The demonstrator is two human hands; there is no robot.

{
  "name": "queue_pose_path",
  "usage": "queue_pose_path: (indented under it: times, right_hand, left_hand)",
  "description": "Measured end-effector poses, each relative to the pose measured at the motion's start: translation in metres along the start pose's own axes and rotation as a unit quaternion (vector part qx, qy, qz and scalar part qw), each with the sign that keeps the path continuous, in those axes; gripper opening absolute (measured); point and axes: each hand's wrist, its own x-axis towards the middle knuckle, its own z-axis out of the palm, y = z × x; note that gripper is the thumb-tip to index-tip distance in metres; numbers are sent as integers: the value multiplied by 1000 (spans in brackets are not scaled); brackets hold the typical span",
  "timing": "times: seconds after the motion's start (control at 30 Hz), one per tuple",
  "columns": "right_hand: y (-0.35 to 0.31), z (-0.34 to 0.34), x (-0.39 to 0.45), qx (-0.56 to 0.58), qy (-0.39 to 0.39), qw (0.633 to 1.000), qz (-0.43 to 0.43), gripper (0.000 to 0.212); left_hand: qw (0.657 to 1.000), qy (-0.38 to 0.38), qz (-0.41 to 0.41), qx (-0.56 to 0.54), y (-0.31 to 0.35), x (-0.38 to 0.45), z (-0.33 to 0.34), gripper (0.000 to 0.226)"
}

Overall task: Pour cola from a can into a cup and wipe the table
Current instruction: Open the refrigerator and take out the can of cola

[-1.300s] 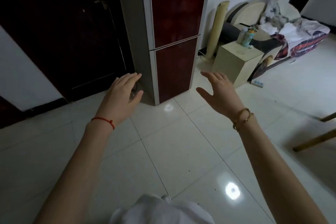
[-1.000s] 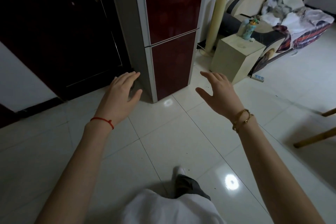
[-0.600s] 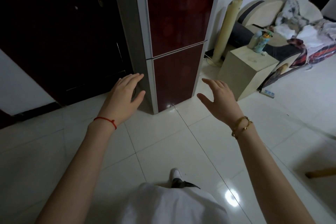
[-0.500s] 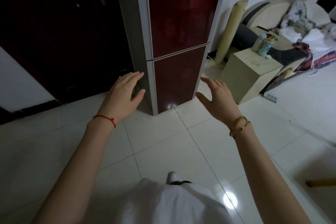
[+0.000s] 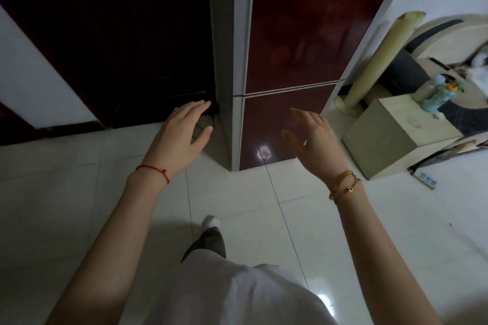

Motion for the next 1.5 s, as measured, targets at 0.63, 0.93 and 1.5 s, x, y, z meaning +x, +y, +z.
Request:
queue_pose_path:
  times: [0.63, 0.93, 1.5]
  right_hand:
    - [-51, 78, 214, 39, 47, 991, 120, 51]
    - [-70, 108, 247, 61, 90, 975, 193, 49]
    - [-66, 140, 299, 92, 88, 968, 217, 66]
  left_hand:
    - [994, -35, 85, -60, -113, 270, -32, 63]
    - [978, -57, 135, -149, -124, 349, -15, 66]
    - [956, -109, 94, -257, -115, 395, 20, 62]
